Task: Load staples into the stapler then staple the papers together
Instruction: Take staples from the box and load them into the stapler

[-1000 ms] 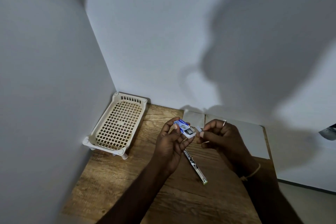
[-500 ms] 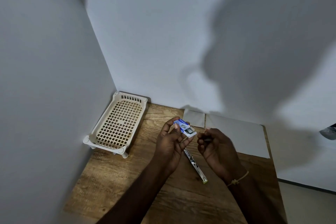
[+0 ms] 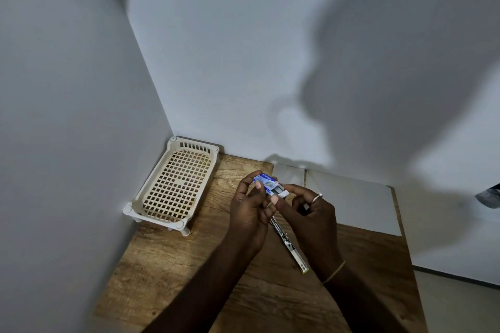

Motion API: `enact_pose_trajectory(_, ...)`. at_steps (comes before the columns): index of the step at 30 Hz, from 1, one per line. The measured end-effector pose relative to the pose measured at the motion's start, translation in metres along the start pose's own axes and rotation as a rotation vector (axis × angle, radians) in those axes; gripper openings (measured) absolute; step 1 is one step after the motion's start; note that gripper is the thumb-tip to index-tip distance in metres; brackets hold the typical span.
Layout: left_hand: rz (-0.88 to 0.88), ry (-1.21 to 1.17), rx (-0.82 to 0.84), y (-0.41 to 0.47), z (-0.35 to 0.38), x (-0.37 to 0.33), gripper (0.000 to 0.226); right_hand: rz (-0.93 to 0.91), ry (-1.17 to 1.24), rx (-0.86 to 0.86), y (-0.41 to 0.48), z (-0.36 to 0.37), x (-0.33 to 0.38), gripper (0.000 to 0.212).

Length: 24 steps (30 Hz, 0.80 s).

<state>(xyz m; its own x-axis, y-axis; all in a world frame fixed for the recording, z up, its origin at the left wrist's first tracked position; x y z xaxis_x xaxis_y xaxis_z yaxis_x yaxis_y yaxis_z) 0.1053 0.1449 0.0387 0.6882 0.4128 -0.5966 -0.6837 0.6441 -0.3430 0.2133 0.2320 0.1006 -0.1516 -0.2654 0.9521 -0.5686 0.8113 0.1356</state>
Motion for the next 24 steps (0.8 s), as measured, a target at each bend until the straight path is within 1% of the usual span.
enact_pose_trajectory(2, 0.007, 0.010, 0.019, -0.002, 0.002, -0.002, 0.033, -0.033, -0.022, 0.001, 0.001, 0.000, 0.004, 0.019)
enact_pose_trajectory(6, 0.013, 0.003, 0.046, -0.004, 0.005, -0.002, 0.033, -0.149, -0.110, -0.036, 0.001, -0.004, 0.012, 0.020)
enact_pose_trajectory(9, -0.005, -0.013, 0.053, -0.004, 0.005, -0.001, 0.034, -0.279, -0.279, -0.043, -0.003, -0.003, 0.022, 0.028)
enact_pose_trajectory(11, -0.010, -0.024, 0.062, -0.006, 0.008, -0.001, 0.034, -0.324, -0.355, -0.059, -0.006, -0.002, 0.023, 0.033)
enact_pose_trajectory(15, -0.002, -0.035, 0.071, -0.009, 0.014, -0.005, 0.047, -0.460, -0.539, -0.070, -0.015, 0.004, 0.026, 0.033)
enact_pose_trajectory(18, -0.015, -0.018, 0.068, -0.009, 0.015, -0.005, 0.045, -0.564, -0.683, -0.051, -0.020, 0.008, 0.029, 0.040)
enact_pose_trajectory(22, -0.023, -0.028, 0.084, -0.011, 0.016, -0.005, 0.036, -0.584, -0.683, -0.066, -0.017, 0.001, 0.029, 0.038)
enact_pose_trajectory(24, -0.025, -0.030, 0.086, -0.012, 0.016, -0.006, 0.035, -0.602, -0.680, -0.061, -0.014, -0.002, 0.029, 0.035)
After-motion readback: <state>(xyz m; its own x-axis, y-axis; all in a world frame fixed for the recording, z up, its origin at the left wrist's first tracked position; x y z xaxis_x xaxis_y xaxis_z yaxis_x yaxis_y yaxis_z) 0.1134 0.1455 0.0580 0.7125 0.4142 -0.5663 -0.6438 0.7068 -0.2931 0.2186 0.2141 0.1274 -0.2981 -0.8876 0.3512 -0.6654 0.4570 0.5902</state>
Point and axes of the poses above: each hand's wrist, its own y-axis towards the middle knuckle, its own z-axis out of the palm, x = y × z, the point moved 8 cm from there along y, towards the middle knuckle
